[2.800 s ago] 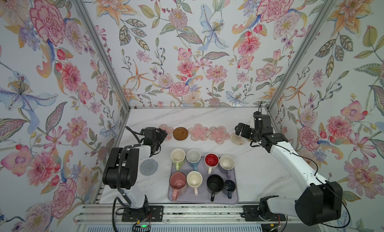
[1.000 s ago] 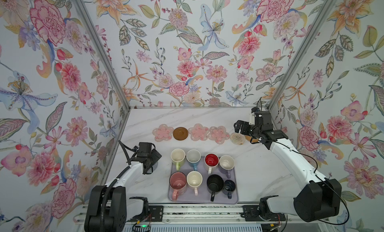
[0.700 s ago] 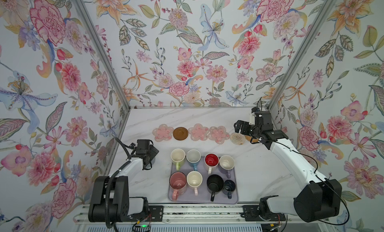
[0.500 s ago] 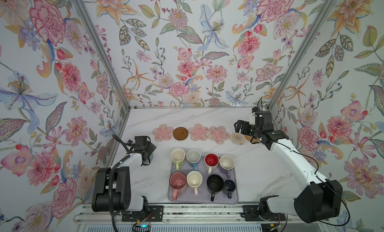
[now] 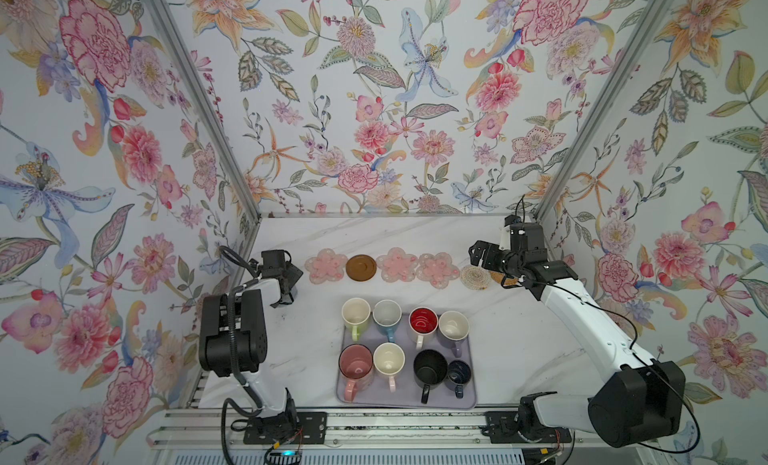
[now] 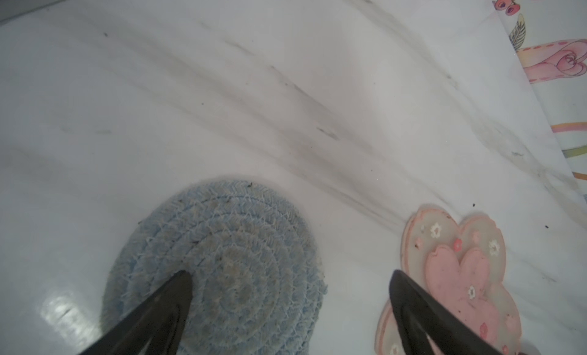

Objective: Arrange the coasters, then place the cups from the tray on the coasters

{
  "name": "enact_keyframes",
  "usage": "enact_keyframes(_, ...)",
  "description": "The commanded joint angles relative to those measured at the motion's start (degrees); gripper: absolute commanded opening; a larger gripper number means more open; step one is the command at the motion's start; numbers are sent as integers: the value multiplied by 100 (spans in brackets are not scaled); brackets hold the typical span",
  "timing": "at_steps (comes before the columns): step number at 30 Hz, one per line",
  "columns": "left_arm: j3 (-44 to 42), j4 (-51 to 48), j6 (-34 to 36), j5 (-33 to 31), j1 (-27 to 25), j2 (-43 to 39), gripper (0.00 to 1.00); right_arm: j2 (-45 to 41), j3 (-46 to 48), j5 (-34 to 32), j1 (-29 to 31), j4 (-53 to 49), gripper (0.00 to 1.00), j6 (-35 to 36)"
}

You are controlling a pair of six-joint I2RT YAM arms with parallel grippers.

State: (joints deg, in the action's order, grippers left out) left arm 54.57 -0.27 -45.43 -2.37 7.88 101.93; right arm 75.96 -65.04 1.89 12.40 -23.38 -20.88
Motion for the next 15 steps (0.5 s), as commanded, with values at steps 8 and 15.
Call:
enact_keyframes(8, 1202, -288, 218, 79, 54, 1144, 99, -237, 37, -83, 0, -226, 99, -230)
enact_keyframes(15, 1903, -443, 320, 175, 46, 1612, 99, -249, 84, -53, 16, -233, 99, -319)
